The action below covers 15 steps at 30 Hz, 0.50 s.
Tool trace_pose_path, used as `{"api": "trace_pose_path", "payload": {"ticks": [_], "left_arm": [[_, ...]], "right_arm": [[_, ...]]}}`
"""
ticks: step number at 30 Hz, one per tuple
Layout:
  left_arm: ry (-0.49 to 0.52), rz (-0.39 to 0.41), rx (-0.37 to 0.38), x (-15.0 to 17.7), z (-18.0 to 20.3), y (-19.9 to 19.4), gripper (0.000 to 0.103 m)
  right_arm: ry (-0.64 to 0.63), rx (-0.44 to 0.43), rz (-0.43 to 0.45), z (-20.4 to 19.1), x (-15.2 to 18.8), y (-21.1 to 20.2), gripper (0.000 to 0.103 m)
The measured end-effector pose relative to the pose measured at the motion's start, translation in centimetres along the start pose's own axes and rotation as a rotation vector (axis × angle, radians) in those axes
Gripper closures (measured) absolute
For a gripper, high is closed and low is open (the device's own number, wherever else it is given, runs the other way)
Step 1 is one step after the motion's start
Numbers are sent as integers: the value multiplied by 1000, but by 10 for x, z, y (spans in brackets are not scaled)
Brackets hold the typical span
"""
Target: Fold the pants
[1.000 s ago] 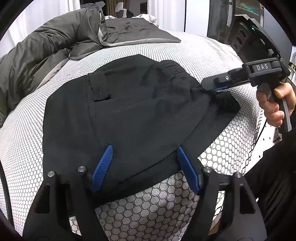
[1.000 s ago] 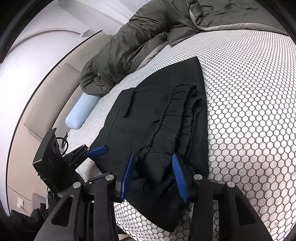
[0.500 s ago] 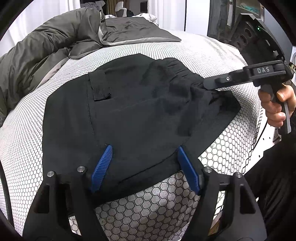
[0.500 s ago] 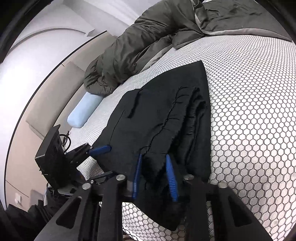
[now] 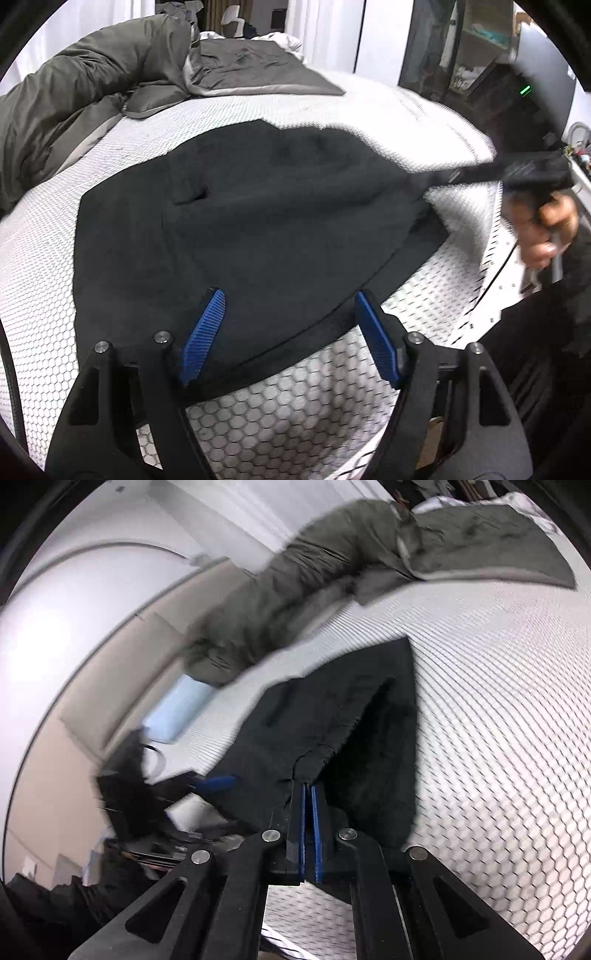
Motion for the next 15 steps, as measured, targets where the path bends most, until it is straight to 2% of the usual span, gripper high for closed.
{"api": "trace_pose_path", "payload": {"ticks": [3, 8, 12, 14, 15], "left_arm": [[7, 4, 12, -4, 5, 0, 32], [3, 11, 23, -15, 15, 6, 32], [-49, 55, 24, -41, 22, 13, 32], [-52, 69, 11, -53, 29, 21, 32], [-46, 66, 14, -57, 33, 25, 32]], "right_arm": [[38, 52, -77, 17, 9, 19, 100], [9, 41, -62, 8, 9, 11, 100], [5, 76, -112, 12, 17, 20, 100], [-2, 81, -107, 12, 16, 19, 100], [-11, 80, -97, 9, 15, 16, 95]]}}
Point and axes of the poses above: each gripper's, at about its wrist camera, not at the fingertips, and y roughly the way its jaws point, z to its right, x to its underside, the point moved 8 cm from there along y, roughly the way its jaws point, and after that the axes turned 6 degrees about -z, right-handed, at the moved point
